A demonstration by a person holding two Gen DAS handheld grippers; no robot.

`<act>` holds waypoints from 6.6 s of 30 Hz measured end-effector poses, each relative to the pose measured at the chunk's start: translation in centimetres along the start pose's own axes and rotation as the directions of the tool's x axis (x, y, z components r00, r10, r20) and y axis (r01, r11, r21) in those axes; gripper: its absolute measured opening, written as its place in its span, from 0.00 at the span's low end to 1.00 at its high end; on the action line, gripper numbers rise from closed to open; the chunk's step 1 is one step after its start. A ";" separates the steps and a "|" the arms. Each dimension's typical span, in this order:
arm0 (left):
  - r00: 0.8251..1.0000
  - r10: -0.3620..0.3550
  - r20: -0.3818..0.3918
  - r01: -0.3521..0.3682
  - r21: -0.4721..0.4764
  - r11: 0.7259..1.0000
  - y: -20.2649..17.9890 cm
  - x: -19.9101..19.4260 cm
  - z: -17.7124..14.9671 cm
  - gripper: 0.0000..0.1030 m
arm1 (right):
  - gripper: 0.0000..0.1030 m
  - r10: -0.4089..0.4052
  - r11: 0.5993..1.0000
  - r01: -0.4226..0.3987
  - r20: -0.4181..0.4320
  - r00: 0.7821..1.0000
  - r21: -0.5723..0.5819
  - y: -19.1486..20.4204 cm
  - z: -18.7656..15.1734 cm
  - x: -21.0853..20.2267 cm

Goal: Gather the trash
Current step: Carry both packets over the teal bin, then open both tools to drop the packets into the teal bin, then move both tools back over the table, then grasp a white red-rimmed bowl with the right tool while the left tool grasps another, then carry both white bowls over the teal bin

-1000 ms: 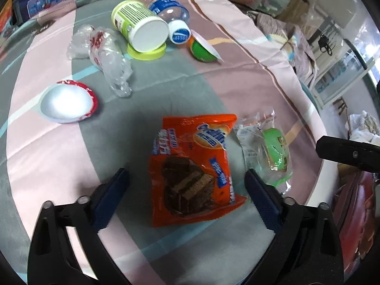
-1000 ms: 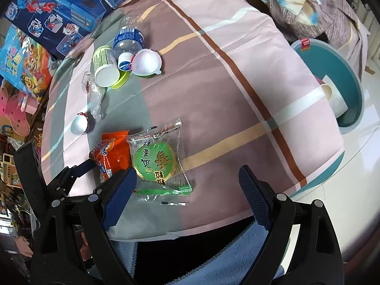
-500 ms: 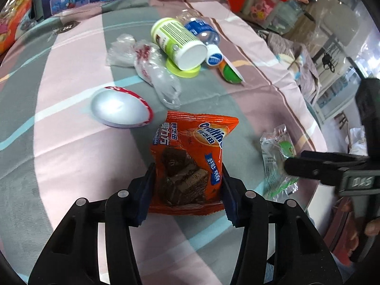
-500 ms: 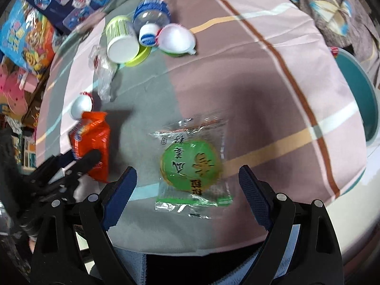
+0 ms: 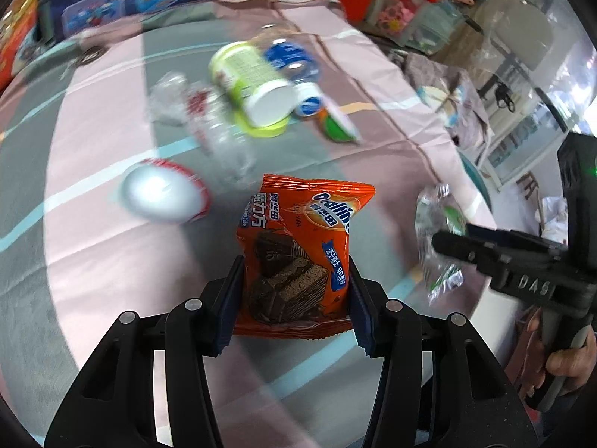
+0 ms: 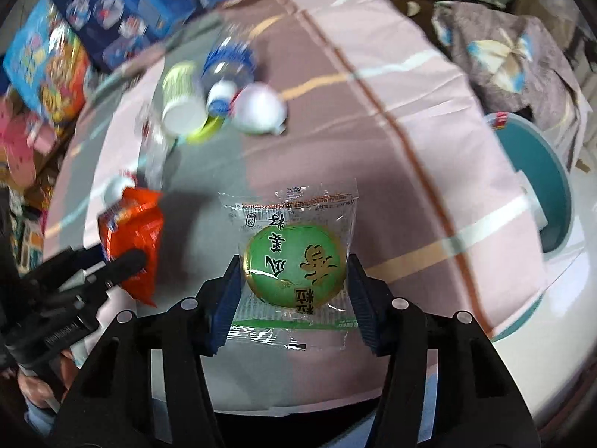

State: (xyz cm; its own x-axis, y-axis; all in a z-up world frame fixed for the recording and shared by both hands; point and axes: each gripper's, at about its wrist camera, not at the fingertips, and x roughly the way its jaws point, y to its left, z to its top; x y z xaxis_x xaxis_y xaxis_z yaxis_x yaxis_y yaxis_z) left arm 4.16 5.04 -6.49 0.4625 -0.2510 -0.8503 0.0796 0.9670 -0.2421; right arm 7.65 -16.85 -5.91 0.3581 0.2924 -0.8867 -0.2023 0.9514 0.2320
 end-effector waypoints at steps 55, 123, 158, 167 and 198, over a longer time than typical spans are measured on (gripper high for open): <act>0.972 -0.085 -0.221 0.177 0.440 0.880 -33.6 18.3 15.4 0.83 | 0.52 -0.122 0.832 0.012 0.163 0.979 0.554 -34.6 4.5 -6.7; 0.980 -0.195 -0.033 0.198 0.180 0.964 -14.5 6.6 11.9 0.96 | 0.82 -0.192 0.942 0.166 0.063 0.979 0.290 -14.9 7.1 -4.6; 0.998 0.070 0.010 -0.067 -0.173 0.983 10.0 2.8 3.9 0.96 | 0.76 -0.064 0.995 0.056 -0.096 0.993 -0.078 4.9 12.6 9.9; 0.994 0.107 0.011 -0.104 -0.157 0.982 9.5 3.1 3.8 0.96 | 0.48 -0.063 0.991 0.053 -0.085 0.994 -0.123 5.9 12.3 10.7; 0.995 0.040 0.087 -0.037 -0.037 0.999 0.9 1.0 8.4 0.63 | 0.48 -0.054 0.998 0.053 0.057 0.997 0.026 -4.4 9.2 1.9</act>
State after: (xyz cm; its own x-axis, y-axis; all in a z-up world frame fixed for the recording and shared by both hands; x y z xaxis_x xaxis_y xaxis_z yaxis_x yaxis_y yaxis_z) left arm 12.08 5.99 -3.67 0.5408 -0.2076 -0.8151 0.0301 0.9732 -0.2279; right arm 17.60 -19.61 -4.94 0.4199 0.2452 -0.8739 -0.1595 0.9678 0.1949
